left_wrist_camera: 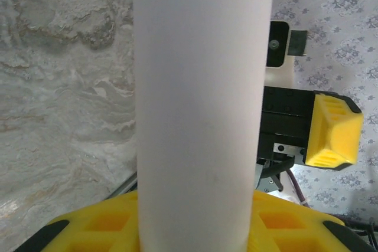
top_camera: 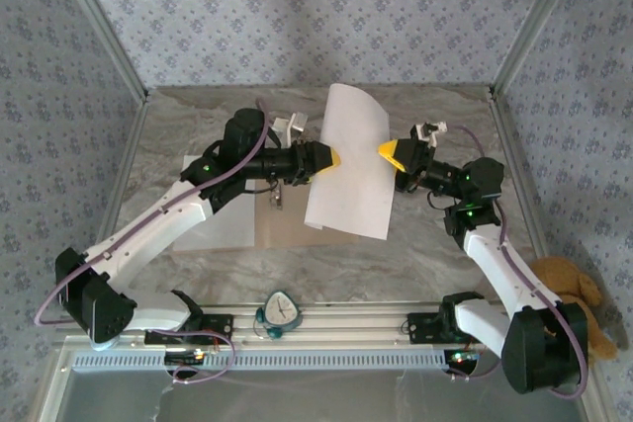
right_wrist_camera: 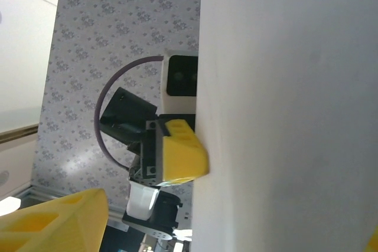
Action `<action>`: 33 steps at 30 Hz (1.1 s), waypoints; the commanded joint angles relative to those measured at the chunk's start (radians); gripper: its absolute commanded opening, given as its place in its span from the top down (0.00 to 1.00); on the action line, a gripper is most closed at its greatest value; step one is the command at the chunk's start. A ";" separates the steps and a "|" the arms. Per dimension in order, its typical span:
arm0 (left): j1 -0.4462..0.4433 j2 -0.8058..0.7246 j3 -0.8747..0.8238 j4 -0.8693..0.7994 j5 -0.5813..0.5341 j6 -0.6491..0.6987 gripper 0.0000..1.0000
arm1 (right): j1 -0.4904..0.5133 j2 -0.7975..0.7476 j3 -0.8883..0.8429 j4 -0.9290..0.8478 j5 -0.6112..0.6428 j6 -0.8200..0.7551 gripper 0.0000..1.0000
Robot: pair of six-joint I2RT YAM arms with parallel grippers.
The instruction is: Put the files into the folder
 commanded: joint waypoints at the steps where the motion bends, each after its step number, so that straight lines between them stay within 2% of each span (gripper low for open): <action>1: 0.012 -0.043 0.004 -0.013 0.016 0.009 0.64 | 0.020 -0.010 0.034 0.007 0.006 -0.013 0.28; 5: 0.021 -0.043 0.017 -0.034 0.023 0.025 0.64 | 0.028 -0.009 0.035 -0.014 0.002 -0.032 0.33; 9: 0.031 -0.042 0.028 -0.050 0.058 0.046 0.63 | 0.030 -0.009 0.036 -0.022 -0.002 -0.038 0.34; 15: 0.045 -0.056 0.039 -0.101 0.080 0.089 0.63 | 0.032 -0.010 0.043 -0.021 0.004 -0.033 0.24; 20: 0.068 -0.076 0.019 -0.120 0.082 0.098 0.63 | 0.032 -0.010 0.055 -0.015 0.008 -0.027 0.23; 33: 0.068 -0.063 -0.013 -0.035 0.095 0.061 0.62 | 0.058 0.017 0.046 -0.012 0.011 -0.042 0.31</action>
